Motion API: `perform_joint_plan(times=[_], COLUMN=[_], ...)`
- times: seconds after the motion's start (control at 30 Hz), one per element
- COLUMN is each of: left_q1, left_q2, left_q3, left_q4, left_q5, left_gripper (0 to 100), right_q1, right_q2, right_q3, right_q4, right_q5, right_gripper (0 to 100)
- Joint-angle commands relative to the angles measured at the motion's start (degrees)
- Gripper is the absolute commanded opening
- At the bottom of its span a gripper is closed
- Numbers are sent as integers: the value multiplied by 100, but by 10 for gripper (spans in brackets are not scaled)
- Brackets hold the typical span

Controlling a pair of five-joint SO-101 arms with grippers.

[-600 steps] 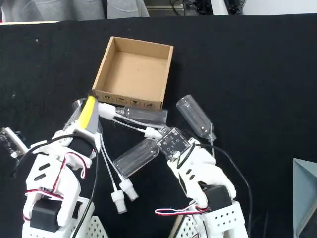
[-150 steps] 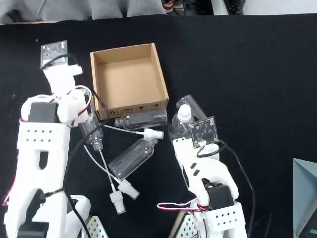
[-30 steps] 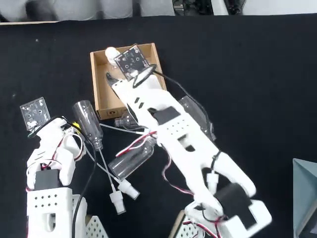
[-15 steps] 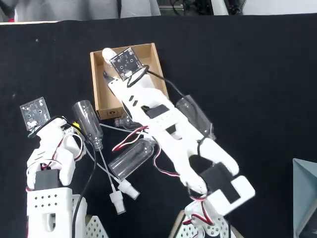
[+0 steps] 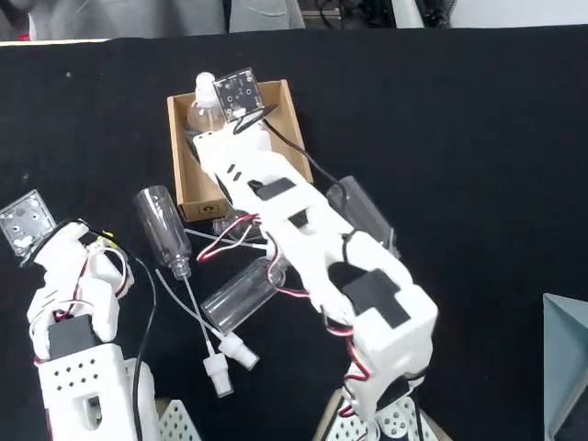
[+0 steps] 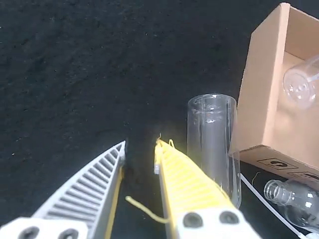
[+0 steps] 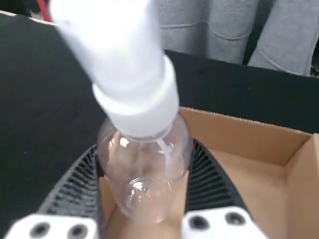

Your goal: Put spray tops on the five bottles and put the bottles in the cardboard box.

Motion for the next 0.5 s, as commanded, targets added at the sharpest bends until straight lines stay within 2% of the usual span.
perform_joint_plan(times=[0.0,0.47], left_q1=[-75,-57], left_q2=[-105,-105], left_q3=[-470,-479], left_q4=[-97,-88], left_q5=[35,35], left_gripper=[82,82], right_q1=[-114,-88], right_q2=[110,1965], right_q3=[-655,-2220], right_q4=[18,26], right_q5=[-70,-44], right_gripper=[33,33])
